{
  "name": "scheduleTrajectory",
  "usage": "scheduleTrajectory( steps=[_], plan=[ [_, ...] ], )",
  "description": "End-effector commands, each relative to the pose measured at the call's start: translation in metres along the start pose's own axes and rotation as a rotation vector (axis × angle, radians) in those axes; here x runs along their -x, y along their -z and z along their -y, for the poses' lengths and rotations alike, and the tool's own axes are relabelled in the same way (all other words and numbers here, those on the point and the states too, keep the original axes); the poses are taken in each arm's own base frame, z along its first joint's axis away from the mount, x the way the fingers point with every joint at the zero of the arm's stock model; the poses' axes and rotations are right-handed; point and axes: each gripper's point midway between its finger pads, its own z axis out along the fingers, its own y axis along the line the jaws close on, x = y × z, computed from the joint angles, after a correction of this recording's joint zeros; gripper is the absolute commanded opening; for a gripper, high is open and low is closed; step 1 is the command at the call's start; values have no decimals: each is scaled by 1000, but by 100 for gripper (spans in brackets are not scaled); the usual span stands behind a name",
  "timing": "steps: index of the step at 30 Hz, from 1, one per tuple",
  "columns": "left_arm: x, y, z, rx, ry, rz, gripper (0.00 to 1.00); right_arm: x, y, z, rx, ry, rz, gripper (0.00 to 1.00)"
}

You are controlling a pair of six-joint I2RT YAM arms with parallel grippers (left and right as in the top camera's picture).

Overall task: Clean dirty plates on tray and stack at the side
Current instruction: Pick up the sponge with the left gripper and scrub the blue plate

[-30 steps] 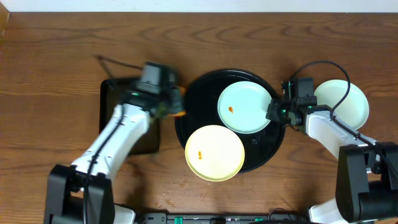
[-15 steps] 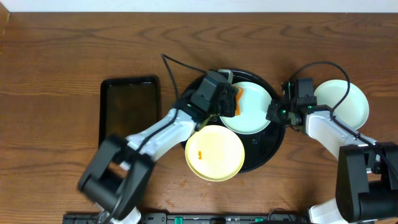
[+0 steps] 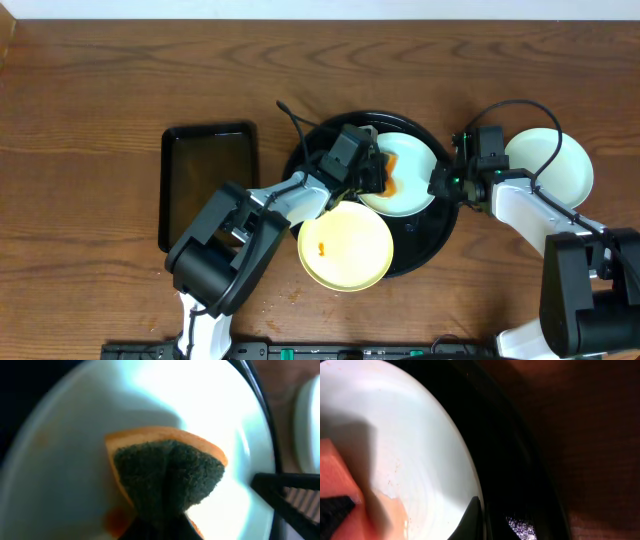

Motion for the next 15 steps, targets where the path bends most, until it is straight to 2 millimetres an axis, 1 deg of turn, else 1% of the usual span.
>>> scheduleTrajectory(
  steps=[1, 3, 5, 7, 9, 11, 15],
  plan=[
    [19, 7, -53, 249, -74, 79, 7, -3, -2, -4, -1, 26, -14, 1],
    [26, 12, -64, 326, -140, 95, 8, -5, -2, -4, -3, 25, -19, 1],
    [34, 16, -66, 377, -195, 111, 7, -5, -2, -3, -5, 24, -22, 1],
    [46, 21, -63, 428, -263, 133, 8, -6, -2, -3, -5, 24, -23, 1],
    [67, 33, -57, 535, -376, 178, 8, -6, -2, -3, -5, 24, -24, 1],
    [80, 44, -52, 622, -435, 216, 7, -6, -2, -3, -5, 25, -24, 1],
    [96, 62, -47, 744, -481, 263, 8, -6, -2, -3, -7, 27, -26, 1]
  ],
)
